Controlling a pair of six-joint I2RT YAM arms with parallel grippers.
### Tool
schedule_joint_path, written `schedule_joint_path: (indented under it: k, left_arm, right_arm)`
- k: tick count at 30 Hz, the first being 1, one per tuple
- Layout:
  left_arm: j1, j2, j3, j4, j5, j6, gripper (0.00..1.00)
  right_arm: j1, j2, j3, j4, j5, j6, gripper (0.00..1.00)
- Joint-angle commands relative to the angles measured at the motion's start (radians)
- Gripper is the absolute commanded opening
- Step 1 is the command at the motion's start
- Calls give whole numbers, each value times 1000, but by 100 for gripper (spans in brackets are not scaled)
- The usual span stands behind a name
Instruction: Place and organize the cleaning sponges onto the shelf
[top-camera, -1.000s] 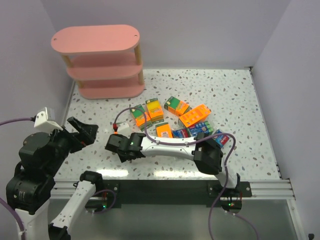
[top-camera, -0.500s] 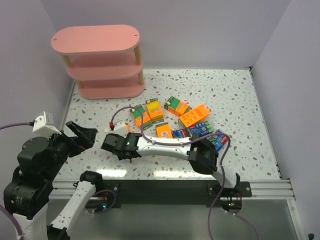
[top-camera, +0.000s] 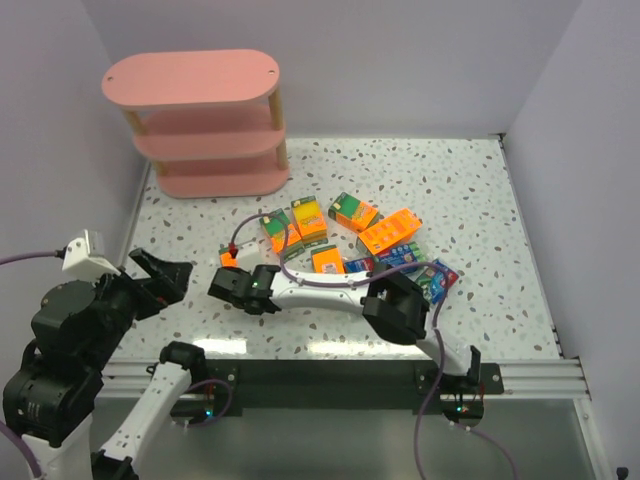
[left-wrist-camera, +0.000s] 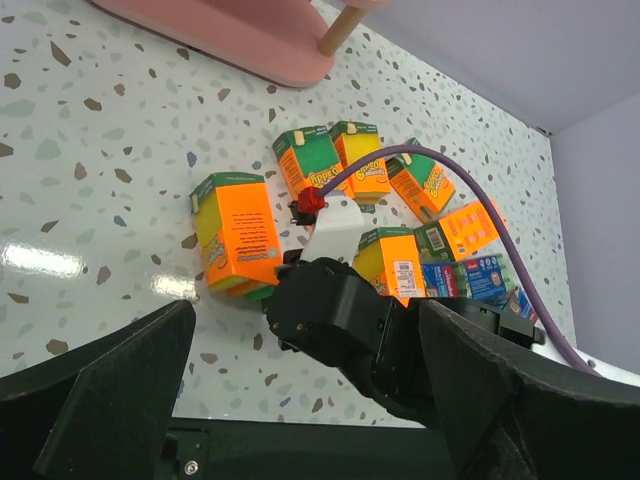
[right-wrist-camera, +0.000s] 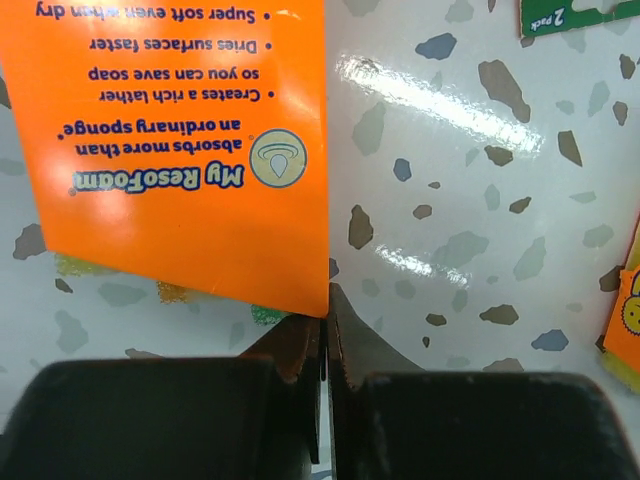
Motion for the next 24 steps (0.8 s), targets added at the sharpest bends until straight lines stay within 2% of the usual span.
schedule_joint_path:
  k: [1, 3, 7, 11, 12, 16, 19, 24]
  left_arm:
    - [-12, -16, 4, -9, -19, -20, 100]
    - [-13, -19, -6, -6, -21, -18, 100]
    - [-18, -29, -29, 3, -18, -32, 100]
    - [-30, -52, -80, 66, 42, -75, 100]
    - [-33, -56, -107, 78, 56, -84, 100]
    - [-49, -76, -183, 152, 131, -129, 100]
    - [-50, -99, -253, 253, 227, -165, 100]
    - [-50, -168, -447, 581, 456, -317, 100]
  right_arm:
    - [-9, -83, -47, 78, 44, -6, 0]
    - [-9, -125, -99, 120, 32, -29, 0]
    - [-29, -296, -274, 325, -73, -34, 0]
    - [-69, -515, -506, 542, -254, 15, 0]
    - [-79, -545, -539, 583, -343, 24, 0]
    - [-142, -694, -679, 775, -498, 75, 0]
    - [-191, -798, -766, 847, -557, 124, 0]
    - [-276, -899, -861, 939, -627, 239, 0]
